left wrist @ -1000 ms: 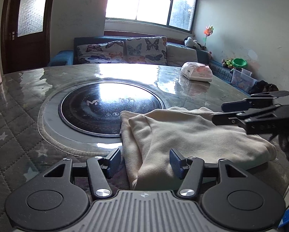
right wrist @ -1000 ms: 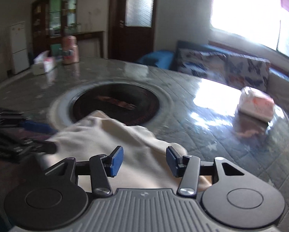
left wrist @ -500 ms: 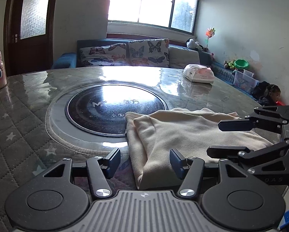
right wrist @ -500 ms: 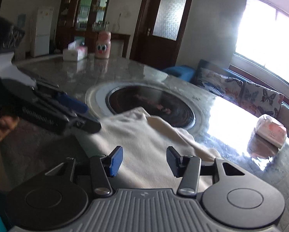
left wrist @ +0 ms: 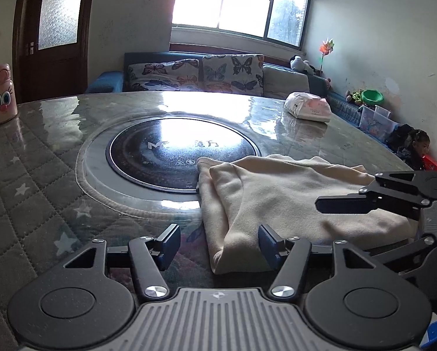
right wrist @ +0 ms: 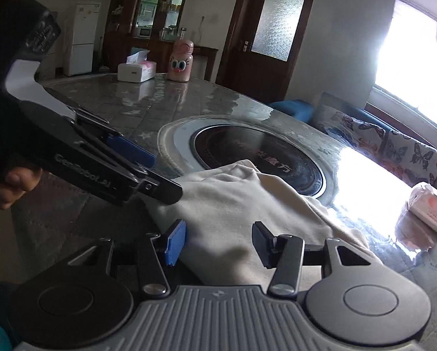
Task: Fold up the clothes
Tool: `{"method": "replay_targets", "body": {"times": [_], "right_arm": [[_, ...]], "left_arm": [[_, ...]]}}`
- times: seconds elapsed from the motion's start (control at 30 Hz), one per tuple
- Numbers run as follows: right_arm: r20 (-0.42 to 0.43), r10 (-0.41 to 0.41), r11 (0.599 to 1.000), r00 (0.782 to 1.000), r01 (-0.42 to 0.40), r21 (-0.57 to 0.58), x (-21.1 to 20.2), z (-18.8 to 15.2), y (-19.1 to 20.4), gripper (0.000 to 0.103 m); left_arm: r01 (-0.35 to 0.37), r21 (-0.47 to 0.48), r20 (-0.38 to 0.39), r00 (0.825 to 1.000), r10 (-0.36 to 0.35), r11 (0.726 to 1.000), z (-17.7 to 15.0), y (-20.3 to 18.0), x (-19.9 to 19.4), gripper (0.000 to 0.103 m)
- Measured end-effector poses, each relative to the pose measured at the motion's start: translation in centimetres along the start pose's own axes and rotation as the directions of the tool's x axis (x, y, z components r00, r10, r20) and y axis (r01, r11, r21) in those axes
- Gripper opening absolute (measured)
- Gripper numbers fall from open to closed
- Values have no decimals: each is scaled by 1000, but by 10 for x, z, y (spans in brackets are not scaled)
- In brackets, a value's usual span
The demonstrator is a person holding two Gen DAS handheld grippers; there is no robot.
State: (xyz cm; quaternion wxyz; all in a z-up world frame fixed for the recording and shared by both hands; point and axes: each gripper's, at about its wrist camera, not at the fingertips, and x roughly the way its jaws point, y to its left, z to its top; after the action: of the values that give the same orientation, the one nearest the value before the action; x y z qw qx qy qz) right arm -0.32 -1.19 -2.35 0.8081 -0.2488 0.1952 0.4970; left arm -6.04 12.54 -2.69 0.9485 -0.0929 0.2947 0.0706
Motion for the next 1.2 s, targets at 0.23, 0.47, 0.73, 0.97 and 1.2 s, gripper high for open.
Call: {"method": "replay_targets", "body": {"times": [0.23, 0.47, 0.73, 0.97, 1.2], "right_arm": [[2, -89, 990, 996, 88, 112, -44, -18, -31, 52], [-81, -147, 945, 986, 164, 284, -59, -59, -62, 52], [-16, -115, 972, 993, 116, 206, -60, -35, -52, 52], [-9, -7, 993, 1000, 8, 121, -41, -19, -35, 52], [-70, 24, 995, 997, -17, 93, -27, -20, -28, 52]], "left_arm": [[1, 0, -1, 1000, -1, 1000, -1, 2, 0, 65], [3, 0, -11, 1000, -3, 1000, -2, 2, 2, 65], [-3, -6, -2, 1000, 3, 1000, 2, 2, -2, 65], [-5, -25, -20, 1000, 4, 1000, -2, 6, 0, 66], [-25, -37, -40, 999, 23, 999, 2, 8, 0, 78]]}}
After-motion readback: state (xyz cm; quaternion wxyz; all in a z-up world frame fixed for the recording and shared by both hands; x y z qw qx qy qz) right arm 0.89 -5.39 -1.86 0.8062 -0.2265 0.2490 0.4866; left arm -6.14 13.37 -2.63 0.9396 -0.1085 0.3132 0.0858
